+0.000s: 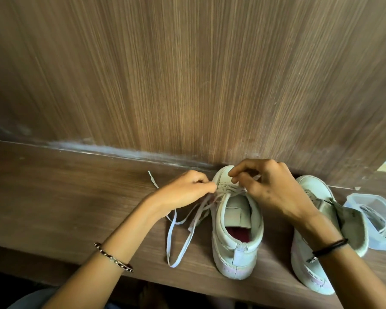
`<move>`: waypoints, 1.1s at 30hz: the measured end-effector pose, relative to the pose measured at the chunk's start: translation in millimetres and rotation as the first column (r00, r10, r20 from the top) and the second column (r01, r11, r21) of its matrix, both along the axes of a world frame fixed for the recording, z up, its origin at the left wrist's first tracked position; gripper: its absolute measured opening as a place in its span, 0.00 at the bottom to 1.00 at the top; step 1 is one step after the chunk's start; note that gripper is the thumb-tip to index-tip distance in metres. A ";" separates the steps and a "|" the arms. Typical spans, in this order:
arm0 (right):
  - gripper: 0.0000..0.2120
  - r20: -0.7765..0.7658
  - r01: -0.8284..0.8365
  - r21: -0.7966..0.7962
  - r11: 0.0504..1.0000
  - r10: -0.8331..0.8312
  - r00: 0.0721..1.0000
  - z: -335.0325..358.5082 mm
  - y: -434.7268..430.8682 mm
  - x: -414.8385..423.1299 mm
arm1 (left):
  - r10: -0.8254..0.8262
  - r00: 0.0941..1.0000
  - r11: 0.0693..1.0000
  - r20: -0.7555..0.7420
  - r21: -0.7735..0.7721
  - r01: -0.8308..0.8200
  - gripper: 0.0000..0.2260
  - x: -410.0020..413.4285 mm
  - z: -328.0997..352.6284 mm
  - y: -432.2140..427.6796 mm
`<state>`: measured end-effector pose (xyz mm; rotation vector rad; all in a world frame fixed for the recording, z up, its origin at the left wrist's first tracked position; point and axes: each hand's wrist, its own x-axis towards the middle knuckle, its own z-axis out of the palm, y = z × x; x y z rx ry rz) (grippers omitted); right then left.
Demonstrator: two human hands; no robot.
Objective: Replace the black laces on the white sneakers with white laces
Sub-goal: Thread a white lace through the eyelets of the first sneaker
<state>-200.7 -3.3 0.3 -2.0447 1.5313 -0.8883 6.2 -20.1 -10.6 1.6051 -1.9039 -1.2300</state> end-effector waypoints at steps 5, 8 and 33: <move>0.09 0.144 -0.062 0.129 0.990 0.044 0.989 -1.6 -6.5 -1.4 | 0.064 0.970 0.998 -0.234 0.027 -0.059 0.05 -9.6 11.7 -9.3; 0.09 0.370 -0.156 0.224 0.962 0.064 0.927 -1.9 -8.7 3.0 | 0.059 0.940 0.994 -0.336 -0.063 -0.085 0.07 -15.3 21.5 -14.8; 0.20 0.571 -0.232 0.108 0.967 0.131 0.811 11.6 -7.6 -0.9 | -0.056 0.933 0.967 -0.355 -0.251 -0.037 0.07 -23.2 48.8 -3.0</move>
